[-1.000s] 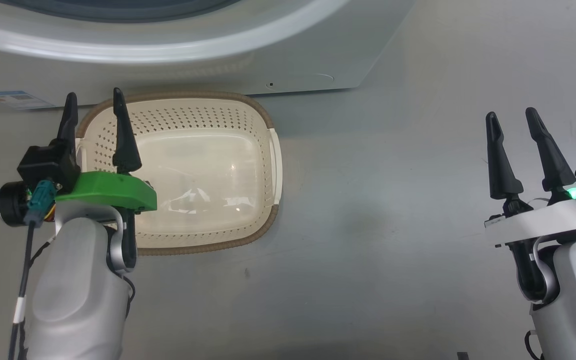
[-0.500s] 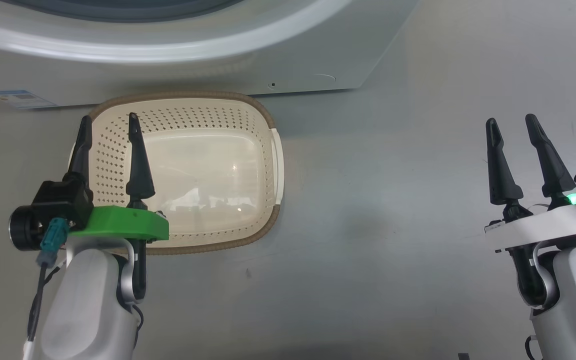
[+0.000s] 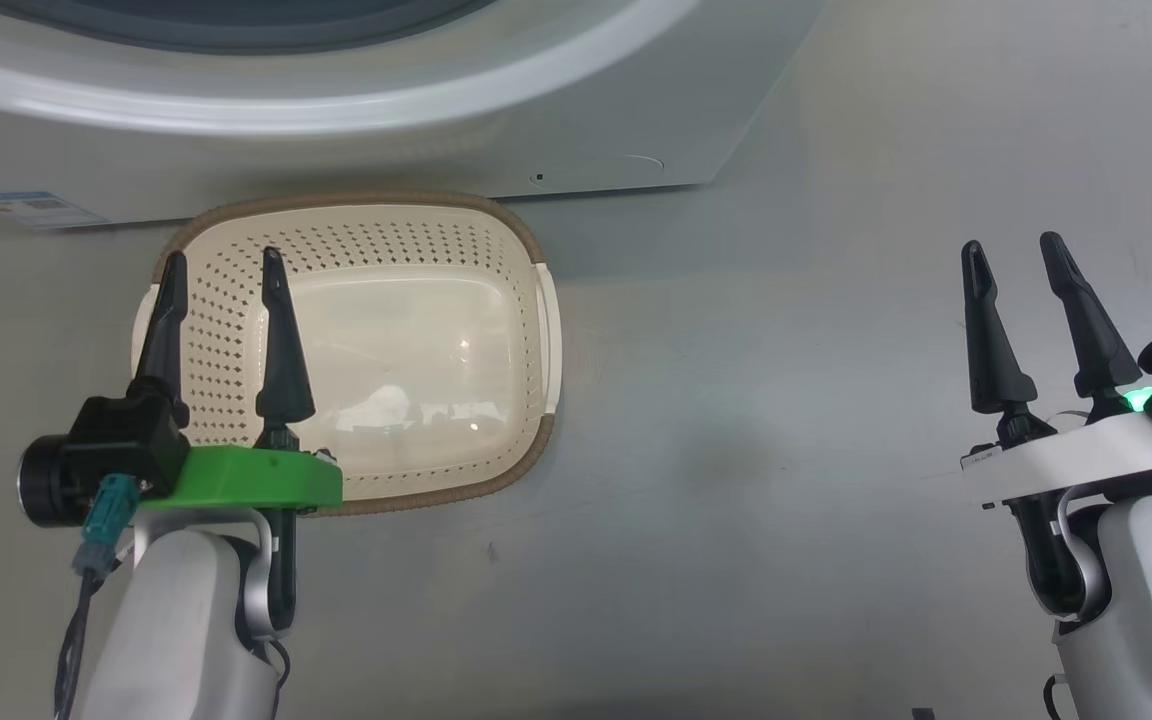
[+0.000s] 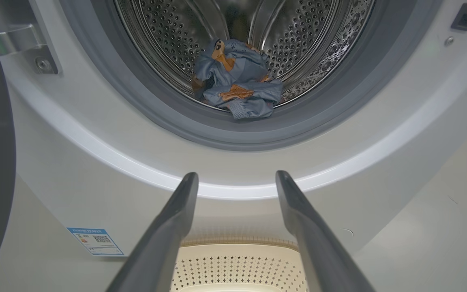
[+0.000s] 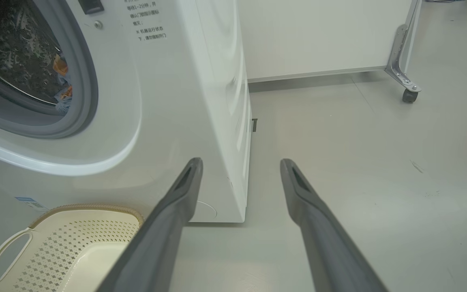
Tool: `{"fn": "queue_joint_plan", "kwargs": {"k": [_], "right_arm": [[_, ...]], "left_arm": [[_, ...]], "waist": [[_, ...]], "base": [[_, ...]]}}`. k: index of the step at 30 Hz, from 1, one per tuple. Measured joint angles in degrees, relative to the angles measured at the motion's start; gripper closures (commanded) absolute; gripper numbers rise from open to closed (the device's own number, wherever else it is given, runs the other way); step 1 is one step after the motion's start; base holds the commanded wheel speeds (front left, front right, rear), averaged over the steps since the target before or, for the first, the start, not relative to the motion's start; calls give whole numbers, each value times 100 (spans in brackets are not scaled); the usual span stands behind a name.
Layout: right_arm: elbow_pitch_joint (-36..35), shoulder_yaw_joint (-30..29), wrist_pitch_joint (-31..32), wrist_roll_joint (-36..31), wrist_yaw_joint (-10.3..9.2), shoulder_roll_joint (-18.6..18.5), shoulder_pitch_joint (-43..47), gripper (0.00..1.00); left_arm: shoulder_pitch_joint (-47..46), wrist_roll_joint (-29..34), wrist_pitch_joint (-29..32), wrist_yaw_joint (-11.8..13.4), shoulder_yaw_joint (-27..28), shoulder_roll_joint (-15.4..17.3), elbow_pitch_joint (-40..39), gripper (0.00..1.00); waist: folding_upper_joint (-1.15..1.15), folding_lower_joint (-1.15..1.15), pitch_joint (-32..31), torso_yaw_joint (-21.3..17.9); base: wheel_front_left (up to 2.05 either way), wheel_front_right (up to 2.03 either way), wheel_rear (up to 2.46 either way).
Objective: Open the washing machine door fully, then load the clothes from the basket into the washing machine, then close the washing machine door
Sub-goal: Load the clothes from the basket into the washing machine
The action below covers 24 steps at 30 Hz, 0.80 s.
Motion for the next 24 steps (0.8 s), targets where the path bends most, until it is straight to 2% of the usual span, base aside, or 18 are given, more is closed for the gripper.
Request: {"fn": "queue_joint_plan", "kwargs": {"k": [24], "right_arm": [[-15, 1, 0, 0, 0, 48, 4, 0]], "left_arm": [[276, 147, 353, 43, 12, 14, -698, 0]], "waist": [[0, 0, 107, -124]], "base": [[0, 0, 0]]}}
